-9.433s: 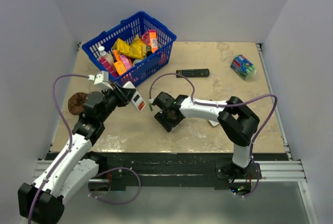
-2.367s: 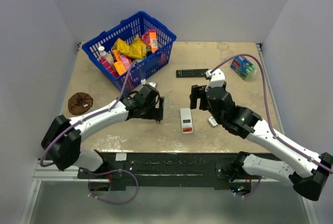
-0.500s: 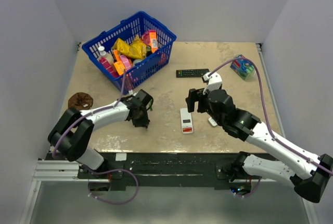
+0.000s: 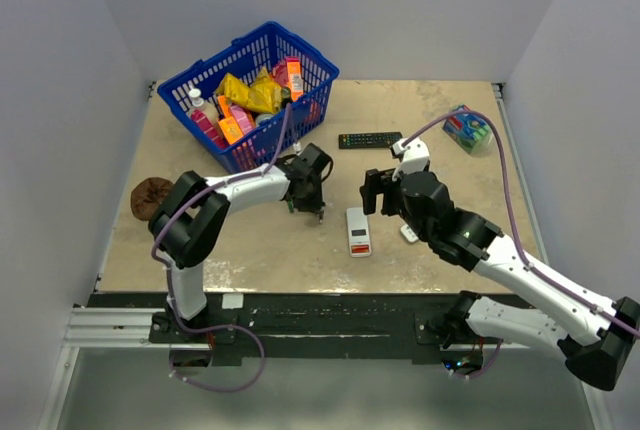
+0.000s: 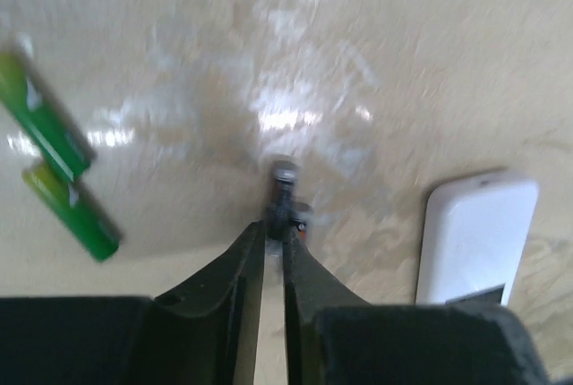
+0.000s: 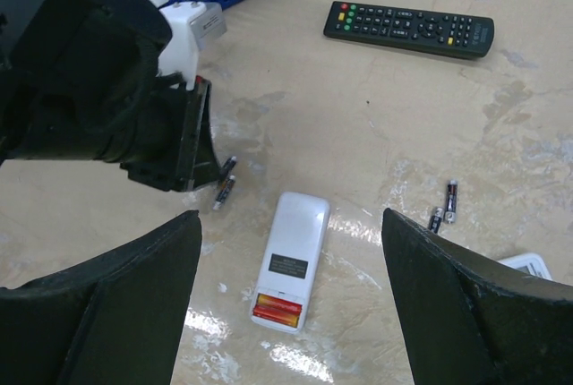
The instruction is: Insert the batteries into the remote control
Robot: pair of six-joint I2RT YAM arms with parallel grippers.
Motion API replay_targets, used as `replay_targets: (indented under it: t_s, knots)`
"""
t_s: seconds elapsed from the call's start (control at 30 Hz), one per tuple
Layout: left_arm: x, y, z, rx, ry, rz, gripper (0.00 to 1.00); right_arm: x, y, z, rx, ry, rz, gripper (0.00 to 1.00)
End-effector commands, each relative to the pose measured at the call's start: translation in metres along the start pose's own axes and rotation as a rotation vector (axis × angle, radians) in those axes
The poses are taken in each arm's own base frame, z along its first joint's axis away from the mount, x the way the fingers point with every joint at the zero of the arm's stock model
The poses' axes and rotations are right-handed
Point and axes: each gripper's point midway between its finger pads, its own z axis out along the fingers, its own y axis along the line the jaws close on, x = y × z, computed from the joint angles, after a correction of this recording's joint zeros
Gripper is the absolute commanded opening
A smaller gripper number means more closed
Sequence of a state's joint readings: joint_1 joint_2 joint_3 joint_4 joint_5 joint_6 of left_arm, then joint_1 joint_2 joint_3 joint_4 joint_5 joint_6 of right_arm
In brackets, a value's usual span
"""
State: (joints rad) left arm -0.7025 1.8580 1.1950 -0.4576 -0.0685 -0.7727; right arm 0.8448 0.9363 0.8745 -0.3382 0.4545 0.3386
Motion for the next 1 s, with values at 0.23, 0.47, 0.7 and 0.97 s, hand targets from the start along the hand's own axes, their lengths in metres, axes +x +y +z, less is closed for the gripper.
replay_targets:
  t_s: [0.23, 0.47, 0.7, 0.97]
  knots:
    - [-0.032, 0.012, 0.022, -0.158, -0.045, 0.136, 0.27, -0.017, -0.011, -0.011, 0.034, -0.053, 0.01, 0.84]
    - [-0.045, 0.001, -0.02, -0.108, -0.095, 0.129, 0.51, -0.019, -0.01, -0.011, 0.032, -0.054, 0.007, 0.84]
    - [0.006, 0.046, -0.068, -0.19, 0.027, 0.112, 0.59, -0.018, -0.007, -0.008, 0.018, -0.052, 0.001, 0.84]
    - [0.086, 0.118, -0.114, -0.303, 0.121, -0.006, 0.67, -0.009, 0.001, -0.001, -0.016, -0.038, 0.005, 0.84]
